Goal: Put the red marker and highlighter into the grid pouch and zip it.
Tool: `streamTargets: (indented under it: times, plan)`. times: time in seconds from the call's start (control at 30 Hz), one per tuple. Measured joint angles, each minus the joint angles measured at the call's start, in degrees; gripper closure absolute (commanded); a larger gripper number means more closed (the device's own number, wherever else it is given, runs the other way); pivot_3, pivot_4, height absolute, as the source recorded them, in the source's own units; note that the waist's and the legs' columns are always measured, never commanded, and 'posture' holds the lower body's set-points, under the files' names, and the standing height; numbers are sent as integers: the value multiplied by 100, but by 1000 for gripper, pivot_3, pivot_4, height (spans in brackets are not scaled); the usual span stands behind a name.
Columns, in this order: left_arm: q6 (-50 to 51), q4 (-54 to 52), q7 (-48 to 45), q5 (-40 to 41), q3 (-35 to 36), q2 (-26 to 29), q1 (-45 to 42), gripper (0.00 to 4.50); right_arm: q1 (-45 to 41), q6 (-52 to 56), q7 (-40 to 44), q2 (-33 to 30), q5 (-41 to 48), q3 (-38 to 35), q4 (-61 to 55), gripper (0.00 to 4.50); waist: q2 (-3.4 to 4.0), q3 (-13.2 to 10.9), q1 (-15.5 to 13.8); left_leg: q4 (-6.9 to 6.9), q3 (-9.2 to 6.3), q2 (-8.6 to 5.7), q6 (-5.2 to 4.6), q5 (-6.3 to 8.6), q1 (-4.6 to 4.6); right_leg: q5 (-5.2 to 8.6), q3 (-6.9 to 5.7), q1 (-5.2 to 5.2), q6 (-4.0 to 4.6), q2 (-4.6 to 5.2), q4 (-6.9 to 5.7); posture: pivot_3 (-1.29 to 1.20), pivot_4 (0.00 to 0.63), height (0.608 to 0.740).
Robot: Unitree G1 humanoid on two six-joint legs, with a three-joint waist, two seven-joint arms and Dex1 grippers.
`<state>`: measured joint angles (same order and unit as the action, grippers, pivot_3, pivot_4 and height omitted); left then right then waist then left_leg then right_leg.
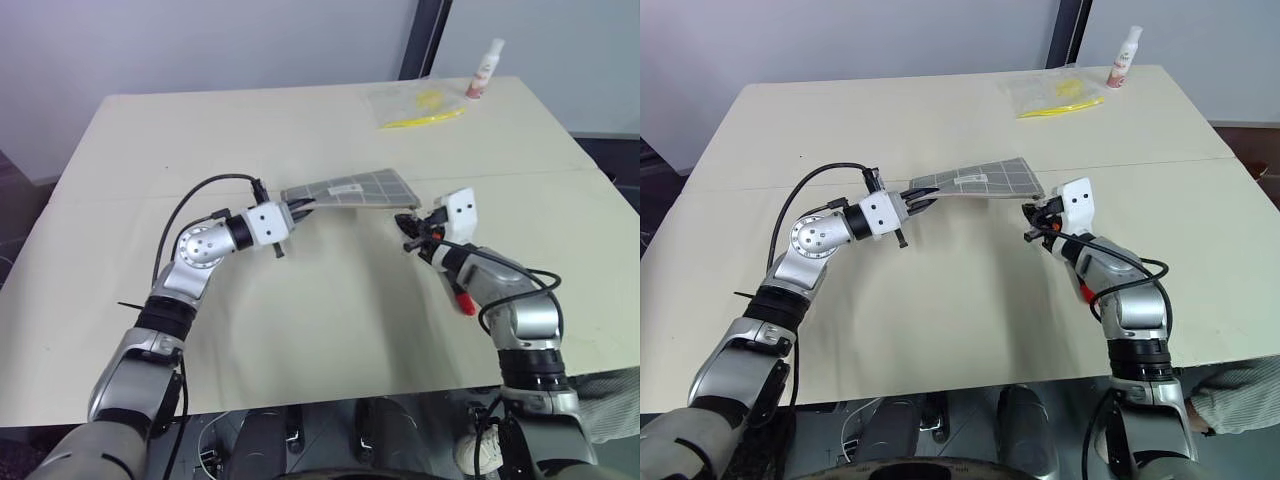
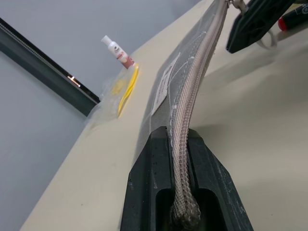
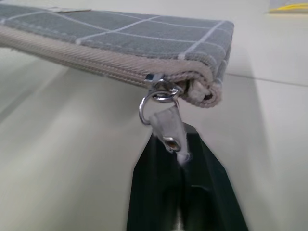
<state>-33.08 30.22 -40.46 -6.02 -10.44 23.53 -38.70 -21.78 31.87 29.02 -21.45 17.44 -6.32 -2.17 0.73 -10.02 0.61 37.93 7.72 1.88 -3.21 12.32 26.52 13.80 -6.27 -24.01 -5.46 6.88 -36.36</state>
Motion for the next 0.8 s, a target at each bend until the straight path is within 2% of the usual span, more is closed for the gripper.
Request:
streamTargets:
  times: [0.17,0.23,0.4,0.5,0.8]
  plan:
    - [-32,-2,0,-102,-76,-10,136,4500,145,30,89,-352,-288,476,-420,4445,0,0,13,0,0,1,0,0,1,0,1,-4,0,0,0,0,150,740]
    - [-30,-63,-1,-156,-189,-54,258,4500,37,-59,197,-590,-702,1021,-614,4445,1,1,20,-1,0,2,1,1,1,0,1,-6,0,0,0,0,150,740]
    - [10,-256,-58,-218,-369,-181,492,4500,-234,-256,491,-654,-1197,1812,-642,4445,1,0,-1,1,0,2,0,1,3,0,1,-6,0,0,0,0,150,740]
    - [75,-316,-53,-225,-413,-220,535,4500,-315,-402,723,-666,-1301,2033,-594,4445,0,0,-16,5,0,1,-1,1,6,0,1,-5,0,0,0,0,150,740]
    - [166,-399,67,-359,-567,-421,534,4500,-896,-1525,1502,-662,-2082,3064,-128,4445,0,0,3,6,1,1,-2,2,4,0,1,-5,0,0,0,0,150,740]
